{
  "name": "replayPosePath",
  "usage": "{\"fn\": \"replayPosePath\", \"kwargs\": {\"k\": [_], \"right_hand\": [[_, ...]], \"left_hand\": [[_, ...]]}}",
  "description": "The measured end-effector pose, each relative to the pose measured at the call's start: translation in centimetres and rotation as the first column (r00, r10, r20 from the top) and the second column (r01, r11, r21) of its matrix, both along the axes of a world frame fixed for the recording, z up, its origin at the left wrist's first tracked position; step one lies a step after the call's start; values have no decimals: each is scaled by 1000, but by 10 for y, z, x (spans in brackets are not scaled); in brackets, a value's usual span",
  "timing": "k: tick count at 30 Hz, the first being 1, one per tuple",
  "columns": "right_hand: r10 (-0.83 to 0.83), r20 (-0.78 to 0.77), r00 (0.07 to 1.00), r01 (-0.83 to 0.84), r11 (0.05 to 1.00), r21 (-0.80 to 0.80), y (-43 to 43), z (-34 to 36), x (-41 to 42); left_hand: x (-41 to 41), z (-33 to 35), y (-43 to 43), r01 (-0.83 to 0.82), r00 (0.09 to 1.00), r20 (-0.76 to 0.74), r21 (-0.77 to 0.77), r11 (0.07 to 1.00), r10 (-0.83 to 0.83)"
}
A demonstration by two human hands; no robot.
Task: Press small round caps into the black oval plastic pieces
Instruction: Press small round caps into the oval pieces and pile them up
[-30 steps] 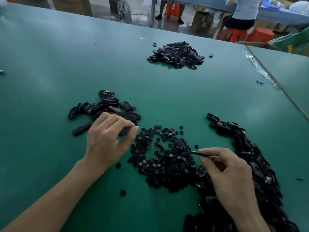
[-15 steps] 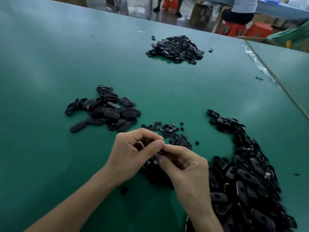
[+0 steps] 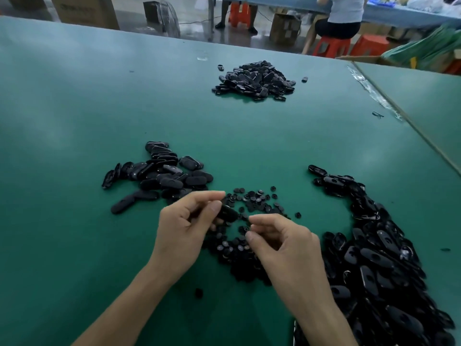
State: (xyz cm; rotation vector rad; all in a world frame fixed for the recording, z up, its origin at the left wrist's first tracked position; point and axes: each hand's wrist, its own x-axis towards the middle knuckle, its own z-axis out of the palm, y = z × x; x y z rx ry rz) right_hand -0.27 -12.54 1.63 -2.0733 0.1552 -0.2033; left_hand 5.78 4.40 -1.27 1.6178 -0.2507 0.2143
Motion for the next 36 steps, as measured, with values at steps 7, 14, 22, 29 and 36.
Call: {"fn": "replayPosePath", "kwargs": {"k": [7, 14, 22, 29, 36], "right_hand": [[116, -241, 964, -227, 833, -505, -1, 0, -4], [89, -176, 980, -161, 880, -448, 1, -4, -1], [8, 24, 1000, -2, 969, -245, -1, -9, 7], [9, 99, 995, -14, 999, 49, -1, -1, 5], [26, 56, 998, -31, 996, 81, 8, -2, 6]], "left_hand": [[4, -5, 4, -109, 994, -10, -24, 994, 109], [3, -8, 5, -152, 988, -31, 0, 988, 152], [-1, -7, 3, -120, 992, 20, -27, 992, 121], [-5, -10, 0, -67, 995, 73, 68, 995, 62], [-7, -8, -2, -53, 983, 183, 165, 985, 23]]}}
